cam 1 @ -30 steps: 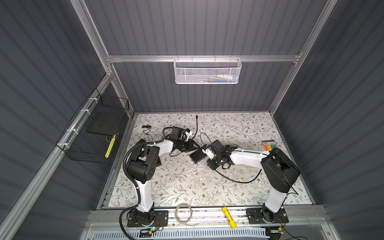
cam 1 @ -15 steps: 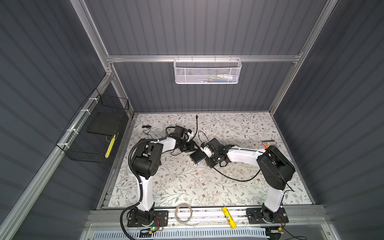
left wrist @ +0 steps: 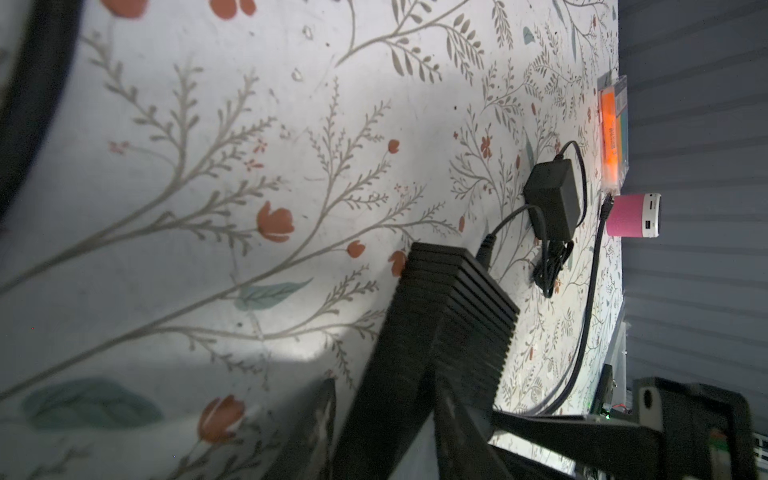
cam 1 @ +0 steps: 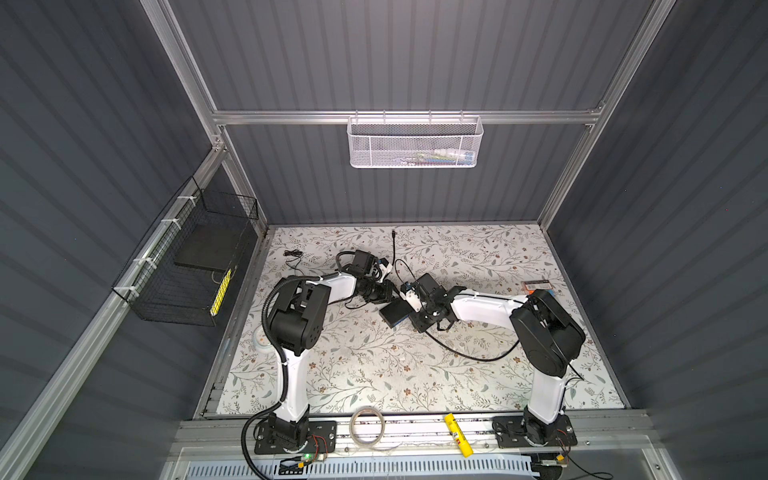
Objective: Insert the plug into the switch port
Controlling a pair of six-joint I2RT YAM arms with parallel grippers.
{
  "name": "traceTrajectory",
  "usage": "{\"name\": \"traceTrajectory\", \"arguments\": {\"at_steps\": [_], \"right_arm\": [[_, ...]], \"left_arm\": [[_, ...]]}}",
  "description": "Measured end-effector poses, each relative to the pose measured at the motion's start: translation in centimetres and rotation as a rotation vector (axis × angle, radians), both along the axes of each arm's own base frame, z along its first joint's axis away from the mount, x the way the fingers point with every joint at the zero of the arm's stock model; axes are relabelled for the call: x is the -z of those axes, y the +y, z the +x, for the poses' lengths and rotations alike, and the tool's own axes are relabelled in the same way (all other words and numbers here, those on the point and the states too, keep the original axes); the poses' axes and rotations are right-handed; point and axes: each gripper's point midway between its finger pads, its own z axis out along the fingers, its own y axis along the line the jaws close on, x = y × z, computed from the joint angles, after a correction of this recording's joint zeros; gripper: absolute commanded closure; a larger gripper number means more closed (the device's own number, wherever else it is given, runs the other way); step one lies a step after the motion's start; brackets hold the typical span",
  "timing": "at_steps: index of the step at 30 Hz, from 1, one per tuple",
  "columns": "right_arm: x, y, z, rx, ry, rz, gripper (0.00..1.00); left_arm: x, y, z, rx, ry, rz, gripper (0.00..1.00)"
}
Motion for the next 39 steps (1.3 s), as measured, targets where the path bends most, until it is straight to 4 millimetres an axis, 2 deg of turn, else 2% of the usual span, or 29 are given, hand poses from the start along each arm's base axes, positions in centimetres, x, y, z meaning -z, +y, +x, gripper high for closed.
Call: {"name": "traceTrajectory", "arguments": {"at_steps": [13, 33, 39], "right_arm": [[-0.33, -0.07, 0.15, 0.006, 0.009, 0.001, 1.0], [-0.95, 0.47, 0.3, 0.023, 0.022, 0.025, 1.0], [-0.39, 0.49, 0.55, 0.039, 0.035, 0.015, 1.0]], "left_arm": [[0.04, -0.56, -0.45, 0.02, 0.004, -0.01, 0.62], [-0.22, -0.88, -0.04, 0.024, -0.021, -0.029, 0.65], [-0.05, -0.92, -0.09, 0.026, -0.029, -0.034, 0.66]]}}
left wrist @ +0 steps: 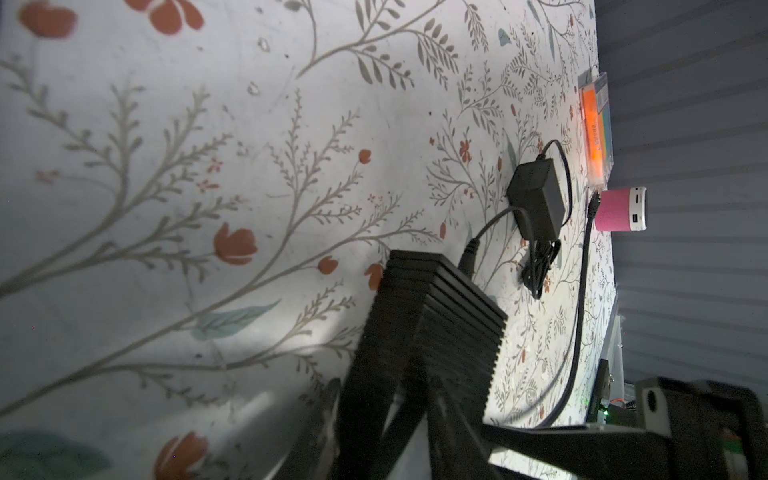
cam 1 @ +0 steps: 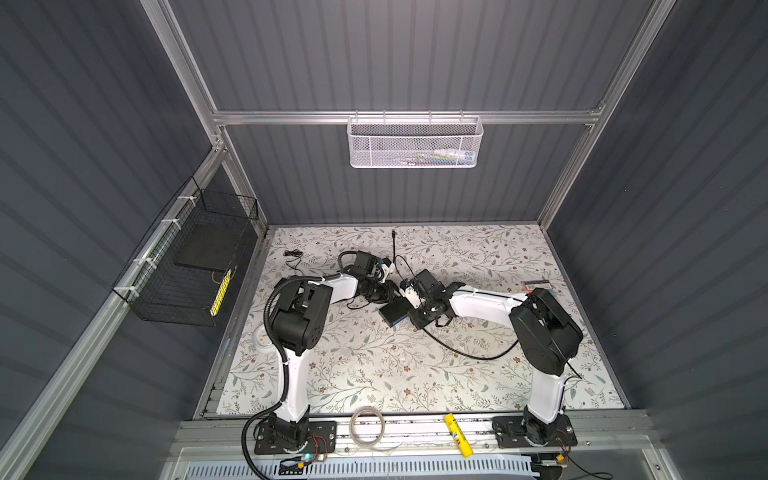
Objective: Insert the plug into the switch port
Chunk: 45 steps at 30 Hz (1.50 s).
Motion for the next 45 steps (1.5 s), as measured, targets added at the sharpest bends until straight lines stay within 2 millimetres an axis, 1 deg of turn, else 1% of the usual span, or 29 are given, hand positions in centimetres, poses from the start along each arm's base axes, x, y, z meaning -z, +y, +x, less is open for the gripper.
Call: {"name": "traceTrajectory", "arguments": {"at_steps": [9, 18, 24, 38, 41, 43, 45], "right_arm": [[-0.06, -0.11, 0.14, 0.021, 0.016, 0.004, 1.0], [-0.8, -0.2, 0.5, 0.027, 0.033, -0.012, 1.0], [0.16, -0.17, 0.51, 0.024, 0.061, -0.029, 1.0], [-0.76, -0.16, 0.96, 0.027, 0.093, -0.047, 1.0], [-0.51, -0.14, 0.98, 0.027, 0.101, -0.051, 1.0], [0.09, -0.11, 0.93, 0.026, 0.111, -0.057, 1.0], [0.15, -0.08, 0.99, 0.024, 0.114, -0.058, 1.0]], "left_arm": [[-0.03, -0.14, 0.04, 0.0, -0.009, -0.016, 0.67], [-0.14, -0.45, 0.27, -0.01, -0.026, -0.044, 0.68], [0.0, -0.49, 0.29, -0.016, -0.035, -0.053, 0.69], [-0.05, -0.55, 0.47, -0.024, -0.057, -0.067, 0.71], [-0.06, -0.55, 0.5, -0.03, -0.065, -0.074, 0.71], [0.01, -0.55, 0.49, -0.035, -0.068, -0.076, 0.71], [0.02, -0.54, 0.52, -0.038, -0.071, -0.077, 0.71]]}}
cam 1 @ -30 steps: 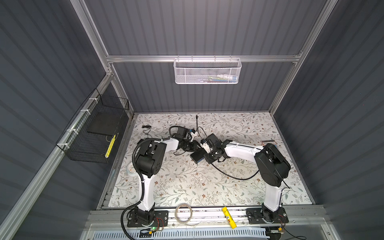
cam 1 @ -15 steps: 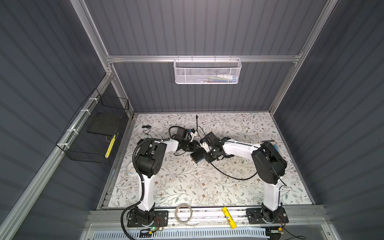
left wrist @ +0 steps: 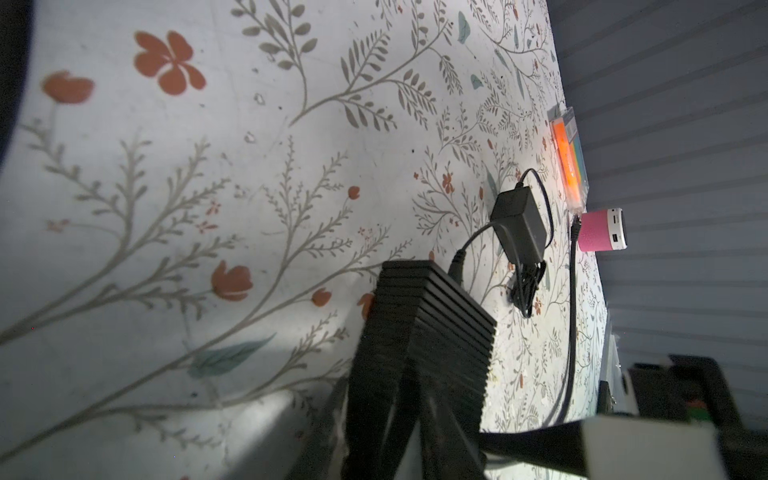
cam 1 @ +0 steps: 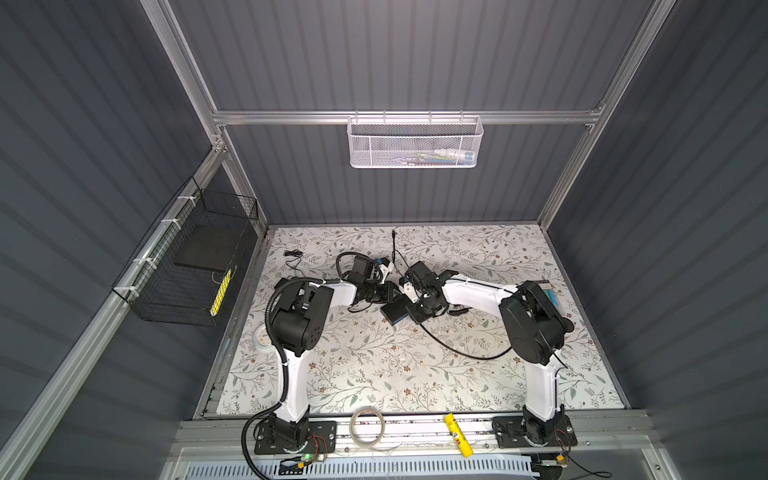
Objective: Insert the plug into the switch port
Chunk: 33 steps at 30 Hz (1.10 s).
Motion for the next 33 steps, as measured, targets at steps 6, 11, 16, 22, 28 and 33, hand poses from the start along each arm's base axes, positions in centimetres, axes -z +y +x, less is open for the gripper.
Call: {"name": "traceTrajectory", "arguments": {"at_steps": [6, 11, 16, 22, 28, 33], "right_arm": [[-0.12, 0.0, 0.11, -0.005, 0.006, 0.008, 1.0], [-0.27, -0.02, 0.19, -0.014, 0.011, 0.004, 1.0], [-0.44, -0.08, 0.3, -0.015, 0.019, -0.005, 1.0], [-0.51, -0.2, 0.6, -0.008, 0.022, -0.008, 1.0], [-0.32, -0.22, 0.57, -0.008, 0.025, -0.01, 1.0], [-0.25, -0.27, 0.62, -0.013, 0.022, -0.014, 1.0]], "left_arm": [[-0.01, -0.05, 0.04, -0.007, -0.005, -0.004, 0.72], [-0.1, -0.19, 0.11, -0.012, -0.009, -0.008, 0.74], [-0.15, -0.51, 0.27, -0.02, -0.027, -0.006, 0.74], [-0.13, -0.6, 0.47, -0.036, -0.04, -0.011, 0.74], [-0.09, -0.6, 0.46, -0.04, -0.043, -0.018, 0.74], [-0.12, -0.61, 0.48, -0.04, -0.046, -0.019, 0.75]]}}
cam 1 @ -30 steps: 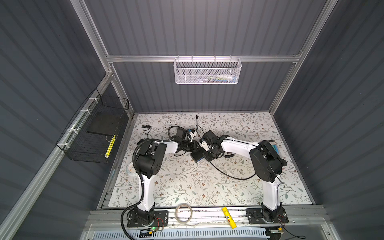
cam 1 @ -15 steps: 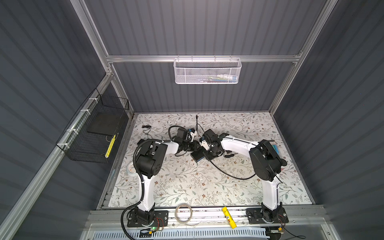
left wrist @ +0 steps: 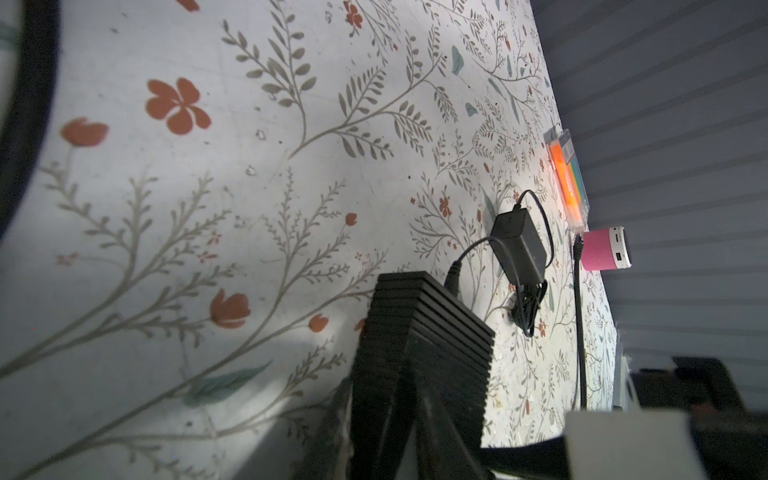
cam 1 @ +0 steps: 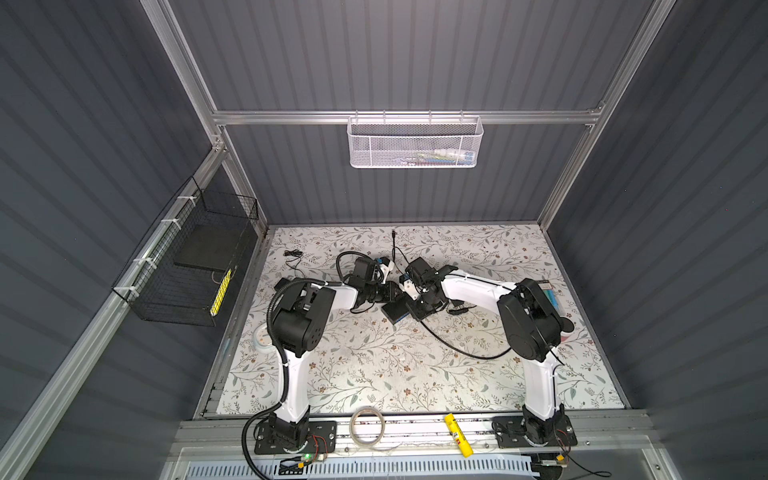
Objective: Insert the plug into the switch port
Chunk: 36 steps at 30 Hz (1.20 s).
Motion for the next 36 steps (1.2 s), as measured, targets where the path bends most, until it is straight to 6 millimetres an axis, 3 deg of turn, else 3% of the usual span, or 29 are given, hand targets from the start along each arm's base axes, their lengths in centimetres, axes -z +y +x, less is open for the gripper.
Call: {"name": "traceTrajectory", "arguments": {"at_steps": [26, 33, 36], "right_arm": [[-0.02, 0.03, 0.2, -0.005, 0.015, 0.003, 1.0], [0.04, -0.02, 0.18, -0.017, 0.015, 0.003, 0.93], [0.01, -0.09, 0.11, -0.016, -0.005, 0.017, 0.83]], "left_arm": [[-0.06, -0.03, 0.11, -0.006, -0.024, -0.016, 0.76], [0.01, 0.04, 0.15, -0.006, -0.028, -0.009, 0.76], [-0.02, 0.08, 0.15, -0.002, -0.03, -0.002, 0.76]]}}
